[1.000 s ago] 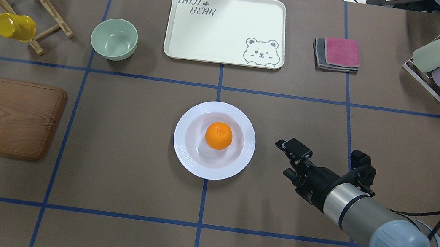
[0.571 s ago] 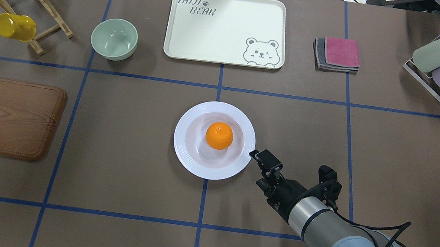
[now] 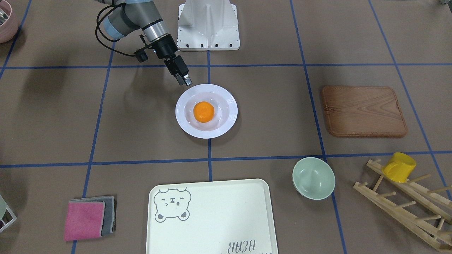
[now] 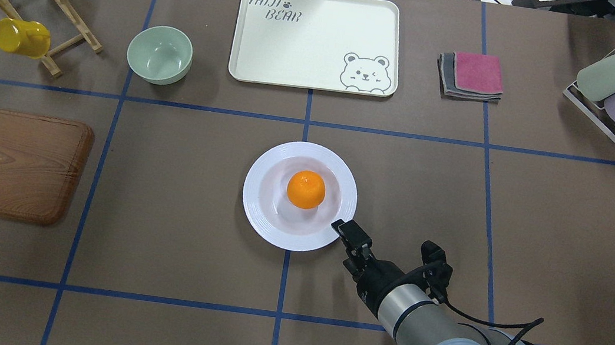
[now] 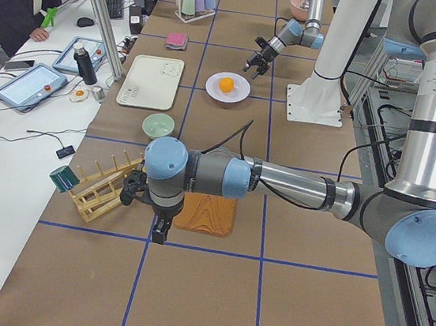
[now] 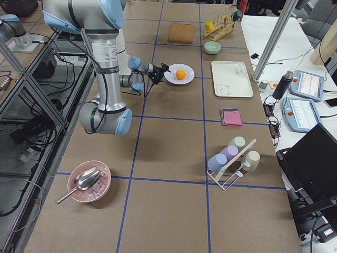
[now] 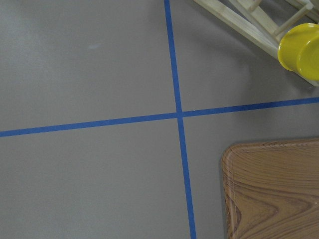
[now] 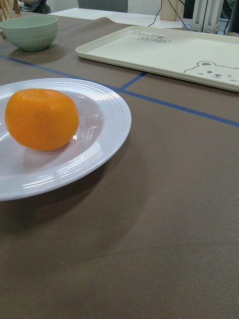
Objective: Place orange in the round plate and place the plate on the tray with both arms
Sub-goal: 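Lower the right gripper to the plate rim nearest the robot and grip it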
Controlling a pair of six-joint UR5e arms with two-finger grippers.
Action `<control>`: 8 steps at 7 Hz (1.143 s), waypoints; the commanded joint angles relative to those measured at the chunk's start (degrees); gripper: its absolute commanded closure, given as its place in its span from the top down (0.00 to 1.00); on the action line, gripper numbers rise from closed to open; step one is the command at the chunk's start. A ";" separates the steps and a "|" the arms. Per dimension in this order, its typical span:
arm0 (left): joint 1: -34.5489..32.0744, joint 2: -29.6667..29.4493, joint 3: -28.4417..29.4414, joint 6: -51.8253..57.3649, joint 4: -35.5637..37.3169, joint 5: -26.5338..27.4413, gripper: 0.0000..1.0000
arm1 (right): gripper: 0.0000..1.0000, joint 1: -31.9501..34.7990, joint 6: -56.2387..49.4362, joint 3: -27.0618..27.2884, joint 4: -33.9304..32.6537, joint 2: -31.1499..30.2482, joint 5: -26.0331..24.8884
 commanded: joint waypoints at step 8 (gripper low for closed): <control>-0.01 0.24 -0.59 0.00 -0.01 -0.03 0.99 | 0.00 3.72 2.81 -7.65 0.21 5.29 -0.60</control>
